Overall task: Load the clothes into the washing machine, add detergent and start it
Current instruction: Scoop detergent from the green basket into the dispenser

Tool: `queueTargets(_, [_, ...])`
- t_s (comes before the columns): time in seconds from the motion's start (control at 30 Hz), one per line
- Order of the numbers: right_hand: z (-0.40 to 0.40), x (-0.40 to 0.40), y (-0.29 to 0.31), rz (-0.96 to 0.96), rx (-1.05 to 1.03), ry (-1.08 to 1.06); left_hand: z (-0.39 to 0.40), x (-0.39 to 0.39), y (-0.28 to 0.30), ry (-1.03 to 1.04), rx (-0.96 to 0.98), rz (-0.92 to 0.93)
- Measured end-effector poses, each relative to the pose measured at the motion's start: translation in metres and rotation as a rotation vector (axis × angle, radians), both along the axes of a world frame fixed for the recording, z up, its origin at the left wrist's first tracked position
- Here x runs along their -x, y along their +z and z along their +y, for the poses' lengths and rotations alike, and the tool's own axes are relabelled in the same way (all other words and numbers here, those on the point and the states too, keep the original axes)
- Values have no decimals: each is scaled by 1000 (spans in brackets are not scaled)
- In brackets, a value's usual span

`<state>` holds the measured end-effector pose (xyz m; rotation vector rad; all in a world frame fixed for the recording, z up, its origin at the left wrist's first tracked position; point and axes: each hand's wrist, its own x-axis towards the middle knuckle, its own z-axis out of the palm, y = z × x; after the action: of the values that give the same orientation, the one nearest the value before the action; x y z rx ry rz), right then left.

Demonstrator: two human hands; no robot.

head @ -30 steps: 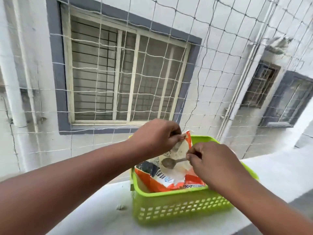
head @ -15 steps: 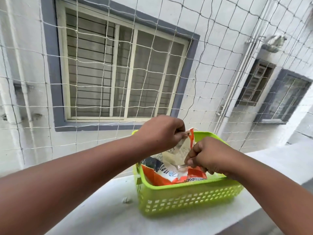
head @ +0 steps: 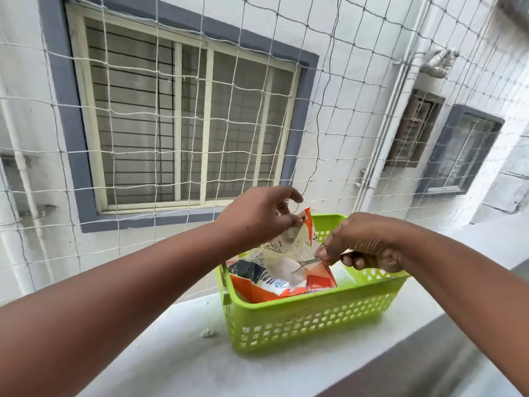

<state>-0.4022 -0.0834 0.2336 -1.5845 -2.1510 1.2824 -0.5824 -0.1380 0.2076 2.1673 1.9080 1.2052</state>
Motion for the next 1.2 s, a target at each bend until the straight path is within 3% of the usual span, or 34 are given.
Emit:
queueTargets(0.5, [-4,-41,24,68,48,-31,14,-23,21,46,31,10])
queueTargets(0.67, [-4,-75,31,124,89,5,20,-43,32,-32,114,-36])
queueTargets(1.0, [13,-223,49,159,77,-67,46,-176,63,-5,93,118])
queueTargets(1.2, [23,-339,44,161,63,-195,79,-287,47,-88,130,279])
